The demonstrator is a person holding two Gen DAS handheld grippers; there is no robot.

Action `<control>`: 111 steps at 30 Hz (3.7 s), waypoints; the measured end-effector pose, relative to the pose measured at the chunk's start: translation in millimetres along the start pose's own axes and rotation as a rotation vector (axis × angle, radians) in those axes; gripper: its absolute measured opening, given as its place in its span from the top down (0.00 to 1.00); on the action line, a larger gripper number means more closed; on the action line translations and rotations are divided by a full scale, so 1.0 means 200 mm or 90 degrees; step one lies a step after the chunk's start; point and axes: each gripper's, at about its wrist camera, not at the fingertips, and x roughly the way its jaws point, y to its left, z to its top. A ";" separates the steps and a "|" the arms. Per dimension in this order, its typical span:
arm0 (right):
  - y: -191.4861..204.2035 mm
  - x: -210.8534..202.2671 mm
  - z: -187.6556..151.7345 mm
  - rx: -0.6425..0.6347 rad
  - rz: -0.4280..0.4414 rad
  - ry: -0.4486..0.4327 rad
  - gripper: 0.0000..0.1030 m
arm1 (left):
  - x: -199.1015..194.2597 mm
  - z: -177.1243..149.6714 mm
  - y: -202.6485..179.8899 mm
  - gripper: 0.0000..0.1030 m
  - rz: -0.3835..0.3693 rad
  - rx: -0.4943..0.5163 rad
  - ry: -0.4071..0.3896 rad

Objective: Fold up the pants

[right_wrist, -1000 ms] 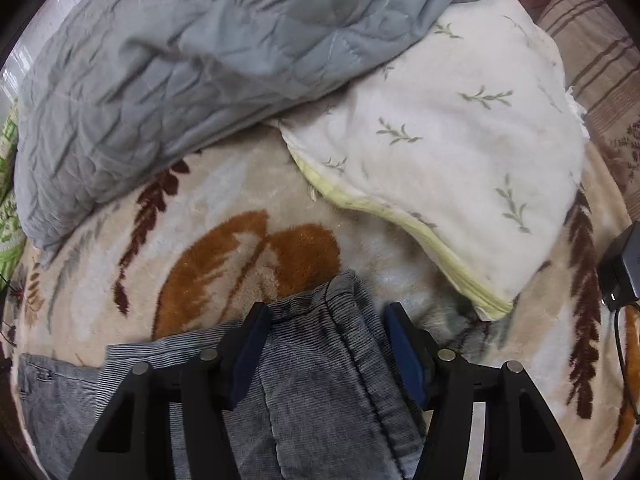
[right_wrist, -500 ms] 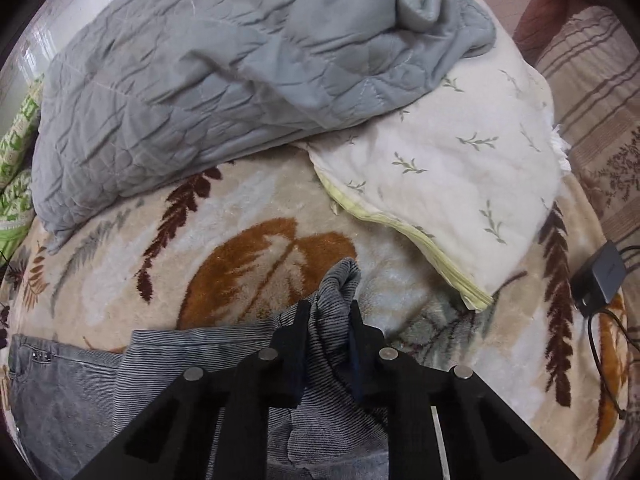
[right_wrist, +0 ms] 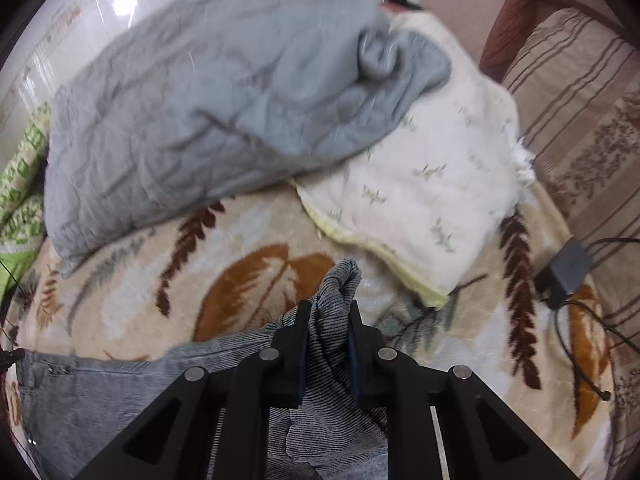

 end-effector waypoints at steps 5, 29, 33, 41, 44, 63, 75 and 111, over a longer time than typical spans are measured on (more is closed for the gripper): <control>-0.05 -0.25 -0.03 0.035 0.023 -0.044 0.84 | -0.31 -0.07 -0.02 0.97 -0.054 0.006 -0.059; -0.52 -0.78 -1.31 0.092 0.148 0.060 0.79 | -0.67 -1.29 0.50 0.95 -0.038 0.037 -0.029; -0.60 -0.81 -1.45 0.095 0.149 0.102 0.70 | -0.66 -1.36 0.53 0.94 0.004 0.055 -0.020; -0.62 -0.97 -1.31 0.084 0.149 0.017 0.38 | -0.87 -1.35 0.51 0.94 0.037 0.093 -0.083; -0.59 -0.87 -1.23 0.101 0.090 0.012 0.32 | -0.89 -1.33 0.46 0.94 0.034 0.100 -0.094; -0.40 -0.67 -0.93 -0.007 -0.016 0.044 0.97 | -0.67 -1.27 0.30 0.94 0.026 0.101 -0.061; -0.40 -0.58 -0.79 0.016 -0.020 -0.018 0.97 | -0.64 -1.25 0.27 0.94 0.045 0.084 -0.068; 1.14 0.03 -0.93 -0.386 0.253 0.221 0.99 | -0.49 -1.30 0.19 0.38 0.105 0.172 -0.087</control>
